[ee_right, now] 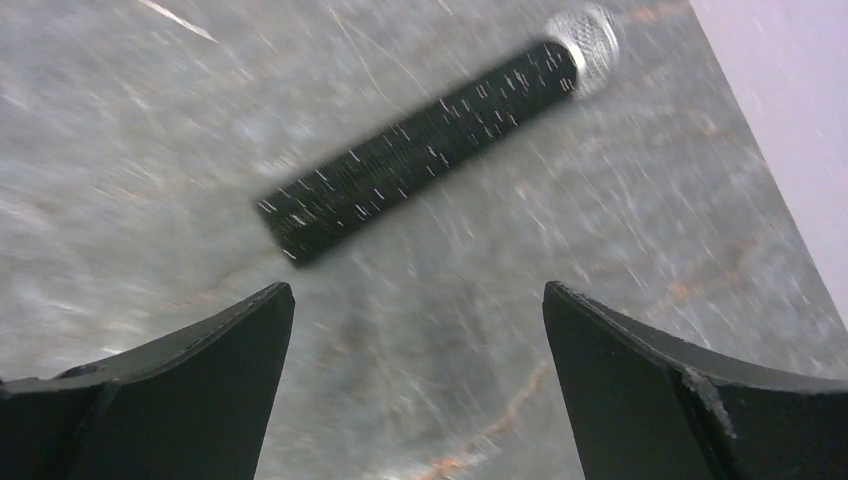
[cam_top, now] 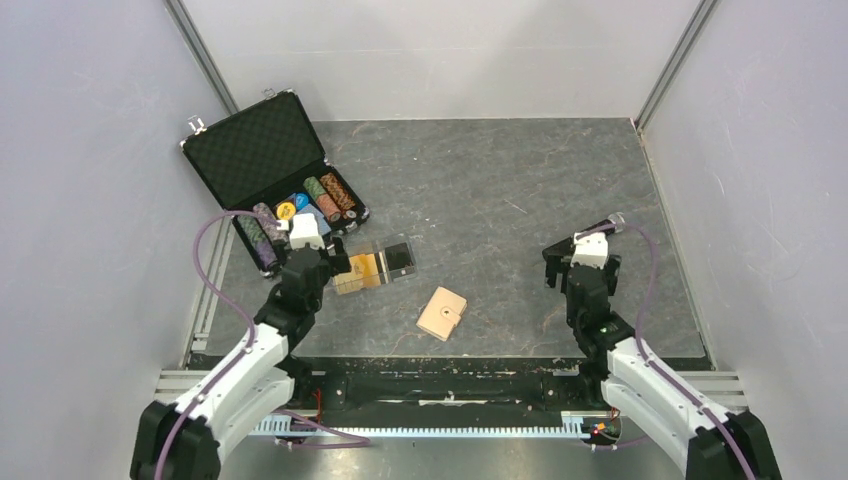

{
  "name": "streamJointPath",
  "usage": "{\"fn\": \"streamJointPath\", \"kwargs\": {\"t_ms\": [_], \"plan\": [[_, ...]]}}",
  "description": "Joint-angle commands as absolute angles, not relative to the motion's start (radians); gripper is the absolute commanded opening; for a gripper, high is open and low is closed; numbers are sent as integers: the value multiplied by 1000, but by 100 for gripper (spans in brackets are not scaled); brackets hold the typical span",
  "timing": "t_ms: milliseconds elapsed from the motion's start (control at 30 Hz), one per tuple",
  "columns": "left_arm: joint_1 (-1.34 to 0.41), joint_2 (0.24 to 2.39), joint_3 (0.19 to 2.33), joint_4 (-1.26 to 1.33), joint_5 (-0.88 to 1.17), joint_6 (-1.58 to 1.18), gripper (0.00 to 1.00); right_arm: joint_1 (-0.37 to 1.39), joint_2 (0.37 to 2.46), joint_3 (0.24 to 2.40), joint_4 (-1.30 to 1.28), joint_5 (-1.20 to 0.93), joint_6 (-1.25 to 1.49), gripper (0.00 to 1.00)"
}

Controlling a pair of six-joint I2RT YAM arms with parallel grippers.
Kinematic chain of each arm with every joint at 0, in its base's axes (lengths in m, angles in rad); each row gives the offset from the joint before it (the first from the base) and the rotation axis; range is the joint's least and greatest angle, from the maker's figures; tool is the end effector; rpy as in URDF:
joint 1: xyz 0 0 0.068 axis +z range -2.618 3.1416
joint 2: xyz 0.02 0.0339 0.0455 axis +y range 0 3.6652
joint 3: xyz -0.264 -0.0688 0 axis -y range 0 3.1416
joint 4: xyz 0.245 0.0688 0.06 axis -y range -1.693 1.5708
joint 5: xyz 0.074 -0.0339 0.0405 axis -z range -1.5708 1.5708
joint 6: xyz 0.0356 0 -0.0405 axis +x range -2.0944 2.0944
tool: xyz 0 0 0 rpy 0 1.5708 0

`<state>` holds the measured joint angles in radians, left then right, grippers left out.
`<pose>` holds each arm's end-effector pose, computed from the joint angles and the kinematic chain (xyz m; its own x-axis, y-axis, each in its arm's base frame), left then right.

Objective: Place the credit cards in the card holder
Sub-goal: Reset both arms

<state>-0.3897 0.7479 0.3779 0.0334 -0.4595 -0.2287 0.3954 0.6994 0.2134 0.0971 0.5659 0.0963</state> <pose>0.1693 -0.0525 0.2254 -0.2870 -0.1018 -0.9525 -0.1148 0.9908 -0.0713 0.1540 0.0436 0.1826 -0.3355 -0.0521 -0.9406 0.1658 0.9796 -0.1134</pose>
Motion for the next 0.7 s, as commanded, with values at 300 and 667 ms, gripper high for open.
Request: {"fn": "streamJointPath", "kwargs": {"t_ms": [300,667], "plan": [[-205,1151,165,899,-337,-5,100,284,954,-236,1197,677,-150,98],[-114,1458,249,1067,-166,44,100,81,1386,-191,1640,348,-126,98]]}}
